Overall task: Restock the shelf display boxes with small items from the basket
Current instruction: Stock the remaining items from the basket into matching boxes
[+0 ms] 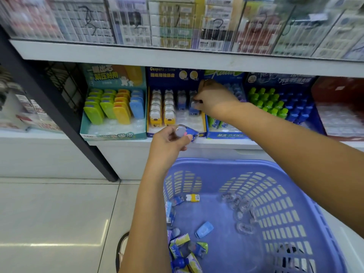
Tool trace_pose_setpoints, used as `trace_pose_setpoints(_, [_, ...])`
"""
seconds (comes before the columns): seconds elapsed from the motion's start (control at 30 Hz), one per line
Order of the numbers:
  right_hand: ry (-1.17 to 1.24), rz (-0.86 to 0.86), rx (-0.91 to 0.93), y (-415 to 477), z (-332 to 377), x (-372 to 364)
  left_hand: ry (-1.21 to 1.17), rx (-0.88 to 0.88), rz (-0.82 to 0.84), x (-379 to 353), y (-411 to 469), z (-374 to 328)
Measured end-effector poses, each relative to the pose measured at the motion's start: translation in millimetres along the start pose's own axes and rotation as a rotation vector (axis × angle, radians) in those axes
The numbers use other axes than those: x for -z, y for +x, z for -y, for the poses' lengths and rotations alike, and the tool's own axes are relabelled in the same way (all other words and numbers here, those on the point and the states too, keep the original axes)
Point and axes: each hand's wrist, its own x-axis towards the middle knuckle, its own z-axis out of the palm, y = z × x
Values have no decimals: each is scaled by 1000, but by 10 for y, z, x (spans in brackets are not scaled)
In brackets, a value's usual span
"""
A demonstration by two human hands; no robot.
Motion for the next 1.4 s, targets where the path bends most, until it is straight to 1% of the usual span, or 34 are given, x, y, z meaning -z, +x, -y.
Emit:
trace_pose_setpoints(0.03, [96,10,22,-83,24,39,31,-31,-9,-6,-4,-14])
trace_pose_setpoints(0.13, [543,87,143,-446,145,165,134,-117,-6,-26,-20,-63])
trace_pose_setpoints(0.17, [631,137,194,-556,172,187,186,-138,3,-27,-28,-76])
trace_pose_setpoints(0.2, [640,172,236,-629,184,186,246,-156,7,-29,-30,-92])
trace_pose_setpoints(0.27, [502,152,286,-685,201,168,359,-187,-18,-21,-28,-114])
trace_pose_setpoints(0.33, [387,88,314,-666,216,165,350,-202,-89,-17,-24,-128])
trace_pose_setpoints(0.4, [385,35,323,-606,208,176,248,-218,-152,-34,-27,-148])
trace_pose_setpoints(0.47, [484,-32,265,-505,161,176,210,-263,-205,-42,-5,-157])
trace_pose_setpoints(0.5, [551,-88,205,-432,126,169,262,-290,-218,-41,10,-150])
trace_pose_setpoints(0.53, [602,-150,136,-349,91,155,364,-316,-216,-39,27,-132])
trace_pose_setpoints(0.6, [605,-236,33,-182,38,102,643,-340,-165,-56,45,-61])
trace_pose_setpoints(0.67, [558,-238,5,-42,28,12,854,-296,-77,-102,34,33])
trace_pose_setpoints(0.7, [537,-217,3,14,33,-41,917,-283,-41,-123,25,77])
trace_pose_setpoints(0.77, [479,-170,16,88,49,-155,972,-288,-12,-136,26,129])
trace_pose_setpoints(0.93, [340,-141,41,162,84,-291,940,-320,16,-48,76,146])
trace_pose_setpoints(1.17, [58,-121,88,195,128,-173,929,-309,46,-28,79,147])
trace_pose_setpoints(1.27, [14,-84,60,210,204,-123,931,-295,86,-19,45,91])
trace_pose_setpoints(1.3, [0,-59,45,199,233,-103,896,-309,69,-28,5,71])
trace_pose_setpoints(1.37, [-27,-19,35,76,273,-55,754,-374,-33,-51,-100,24])
trace_pose_setpoints(1.4, [3,-36,45,-40,252,-70,688,-390,-75,-61,-145,9])
